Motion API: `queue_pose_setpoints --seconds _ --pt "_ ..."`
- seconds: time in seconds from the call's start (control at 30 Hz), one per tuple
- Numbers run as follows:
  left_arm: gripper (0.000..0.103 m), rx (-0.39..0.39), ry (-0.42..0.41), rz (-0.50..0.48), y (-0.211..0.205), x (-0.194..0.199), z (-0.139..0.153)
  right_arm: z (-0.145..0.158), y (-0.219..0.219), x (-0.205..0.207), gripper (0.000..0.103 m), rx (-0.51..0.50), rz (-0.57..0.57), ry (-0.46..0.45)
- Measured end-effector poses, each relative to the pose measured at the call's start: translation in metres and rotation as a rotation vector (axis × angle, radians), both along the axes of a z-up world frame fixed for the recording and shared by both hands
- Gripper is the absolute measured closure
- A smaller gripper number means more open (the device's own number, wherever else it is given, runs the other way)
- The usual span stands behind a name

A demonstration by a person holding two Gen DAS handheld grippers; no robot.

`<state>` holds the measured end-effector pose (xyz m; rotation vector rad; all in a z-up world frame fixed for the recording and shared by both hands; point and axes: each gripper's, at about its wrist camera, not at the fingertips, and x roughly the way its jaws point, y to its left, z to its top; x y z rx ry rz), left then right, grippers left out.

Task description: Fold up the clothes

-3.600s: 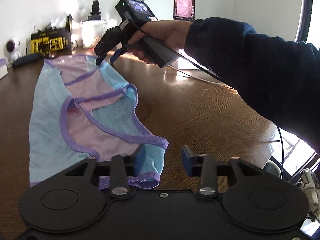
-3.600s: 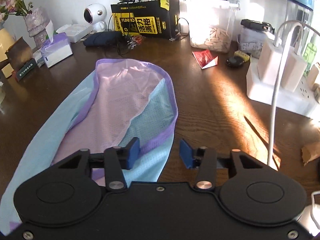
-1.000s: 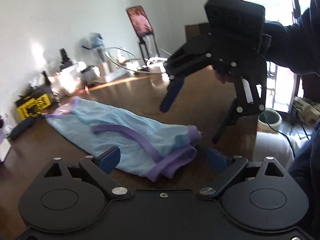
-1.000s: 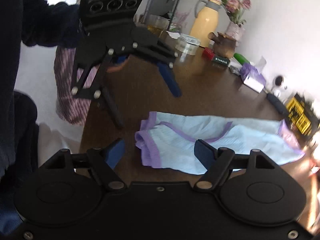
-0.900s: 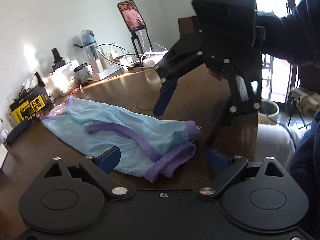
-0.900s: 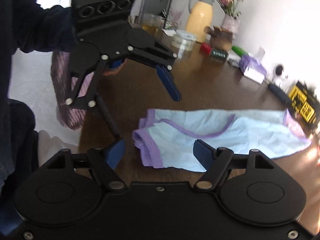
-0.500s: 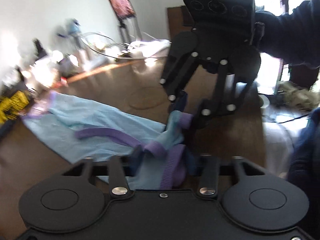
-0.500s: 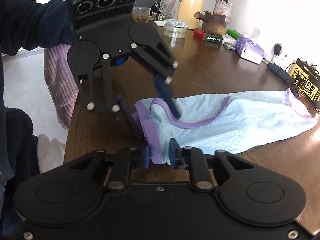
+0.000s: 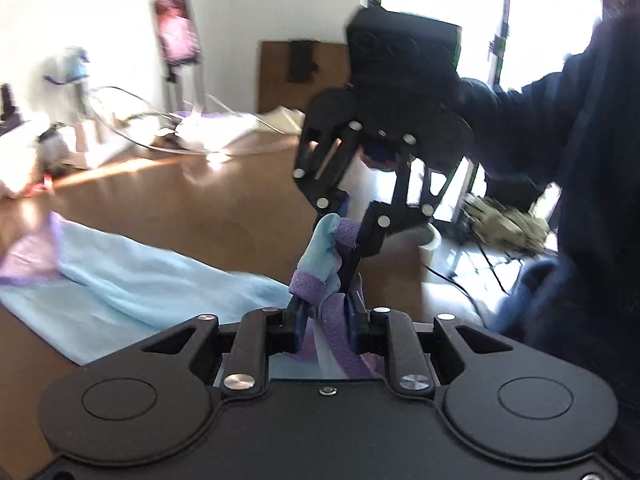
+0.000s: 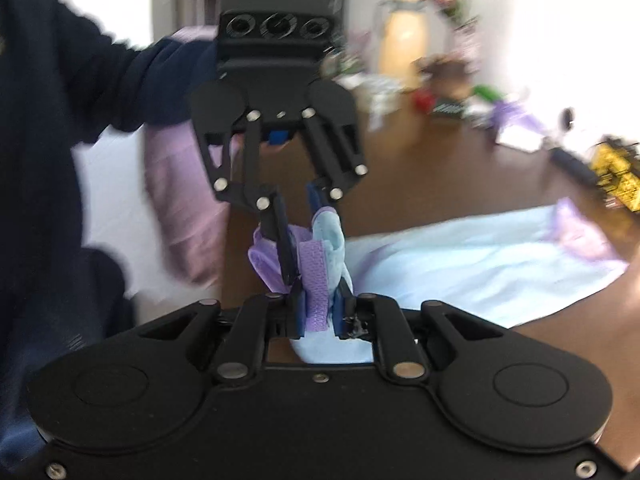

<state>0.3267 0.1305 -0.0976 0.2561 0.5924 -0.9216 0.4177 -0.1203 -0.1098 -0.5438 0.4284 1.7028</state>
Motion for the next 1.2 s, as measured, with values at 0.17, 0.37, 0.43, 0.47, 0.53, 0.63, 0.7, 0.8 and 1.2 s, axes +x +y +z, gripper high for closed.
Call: queue_pose_setpoints --seconds 0.17,0.37,0.43,0.47,0.53,0.63,0.7,0.8,1.2 --pt "0.083 -0.064 0.013 0.135 0.035 0.063 0.006 0.000 0.033 0.070 0.087 0.039 -0.125 0.074" --pt "0.045 -0.115 -0.001 0.503 0.056 0.113 -0.006 -0.023 0.069 0.132 0.087 -0.048 -0.274 0.110" --pt "0.042 -0.125 -0.044 0.514 0.060 0.101 -0.003 -0.031 0.070 0.140 0.087 -0.065 -0.305 0.119" --pt "0.038 -0.130 -0.065 0.517 0.062 0.095 -0.001 -0.035 0.069 0.141 0.086 -0.068 -0.316 0.127" --pt "0.033 -0.130 -0.116 0.469 0.063 0.069 0.008 -0.042 0.069 0.143 0.084 -0.074 -0.334 0.141" --pt "0.024 -0.105 -0.139 0.292 0.046 0.038 0.012 -0.047 0.078 0.138 0.061 -0.079 -0.359 0.090" --pt "0.021 -0.028 -0.161 0.179 0.028 0.018 0.005 -0.047 0.080 0.135 0.037 -0.082 -0.385 0.044" --pt "0.021 0.073 -0.142 0.125 0.009 0.013 -0.018 -0.039 0.074 0.129 0.034 -0.063 -0.392 -0.018" --pt "0.021 0.208 -0.127 0.101 -0.006 0.025 -0.048 -0.045 0.057 0.029 0.034 -0.034 -0.033 -0.309"
